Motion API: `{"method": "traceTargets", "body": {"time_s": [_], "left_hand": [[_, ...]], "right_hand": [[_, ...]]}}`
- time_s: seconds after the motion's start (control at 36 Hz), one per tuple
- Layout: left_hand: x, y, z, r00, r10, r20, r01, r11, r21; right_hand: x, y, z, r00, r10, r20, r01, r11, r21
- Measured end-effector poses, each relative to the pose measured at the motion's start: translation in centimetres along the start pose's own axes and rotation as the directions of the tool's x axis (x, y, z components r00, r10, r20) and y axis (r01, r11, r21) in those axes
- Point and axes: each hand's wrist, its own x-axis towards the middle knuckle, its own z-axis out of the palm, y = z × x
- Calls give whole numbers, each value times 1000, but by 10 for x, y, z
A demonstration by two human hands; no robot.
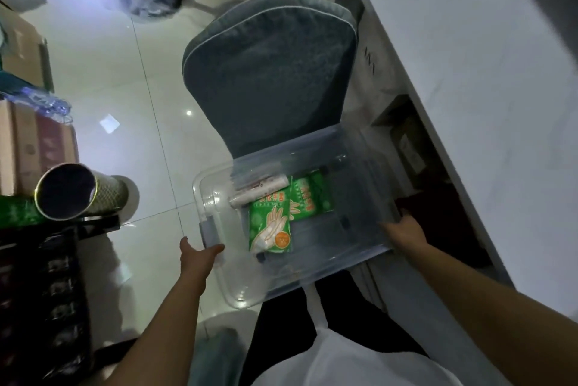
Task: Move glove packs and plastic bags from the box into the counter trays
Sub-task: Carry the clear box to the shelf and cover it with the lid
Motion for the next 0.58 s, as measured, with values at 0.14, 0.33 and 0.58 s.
{"method": "traceTargets", "body": {"time_s": [0.14, 0.33, 0.58], "left_hand": [[21, -13, 10, 996, -42, 80, 43, 999, -19], [33, -22, 15, 997, -71, -38, 71, 997, -17], [31, -26, 33, 955, 2, -296, -1, 1000, 4]], "right_hand": [[51, -36, 7, 994, 60, 89, -69, 993, 92], [113, -58, 18, 996, 45, -77, -42, 998, 38], [136, -51, 18, 993, 14, -114, -24, 996, -86]]}}
